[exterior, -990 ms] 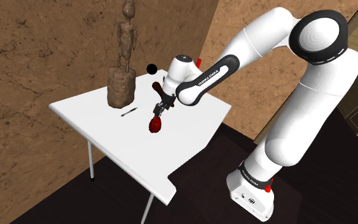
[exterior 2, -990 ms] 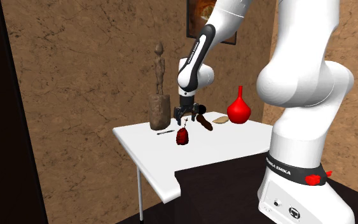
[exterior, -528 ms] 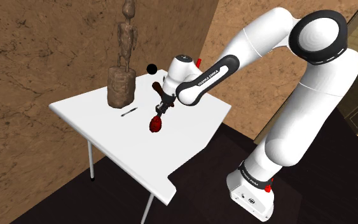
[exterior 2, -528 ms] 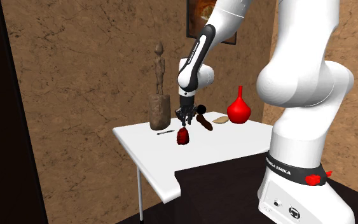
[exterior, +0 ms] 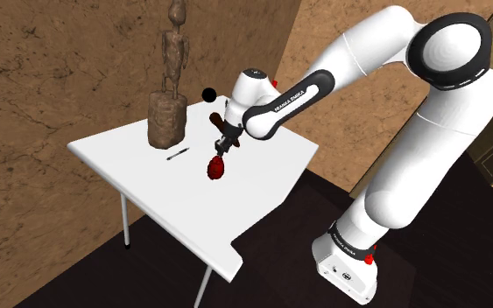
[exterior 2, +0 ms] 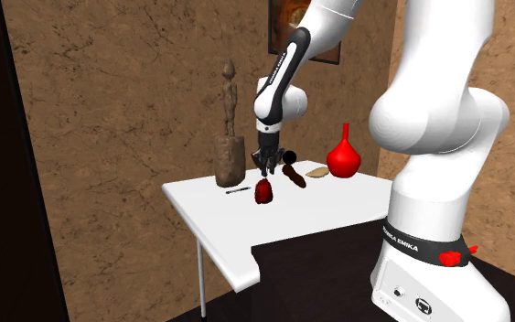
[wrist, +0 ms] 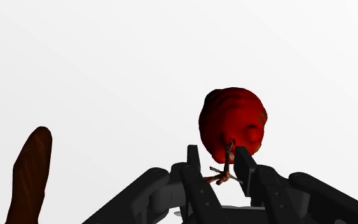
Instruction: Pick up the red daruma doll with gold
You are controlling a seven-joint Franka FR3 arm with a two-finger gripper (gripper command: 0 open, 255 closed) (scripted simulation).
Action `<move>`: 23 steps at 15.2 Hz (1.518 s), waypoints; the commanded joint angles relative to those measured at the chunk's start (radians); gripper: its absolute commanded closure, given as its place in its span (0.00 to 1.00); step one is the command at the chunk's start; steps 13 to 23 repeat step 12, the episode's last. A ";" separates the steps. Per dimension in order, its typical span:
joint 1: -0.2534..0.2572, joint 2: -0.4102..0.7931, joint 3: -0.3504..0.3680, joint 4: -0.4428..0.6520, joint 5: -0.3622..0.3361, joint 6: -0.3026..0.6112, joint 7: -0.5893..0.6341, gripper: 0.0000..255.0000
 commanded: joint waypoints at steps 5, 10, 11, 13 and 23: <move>-0.002 -0.073 0.009 0.009 0.051 -0.079 -0.045 1.00; 0.000 -0.126 0.011 0.026 0.084 -0.147 -0.073 1.00; 0.000 -0.128 0.011 0.026 0.084 -0.149 -0.074 1.00; 0.000 -0.128 0.011 0.026 0.085 -0.149 -0.074 1.00; 0.000 -0.128 0.011 0.026 0.085 -0.149 -0.074 1.00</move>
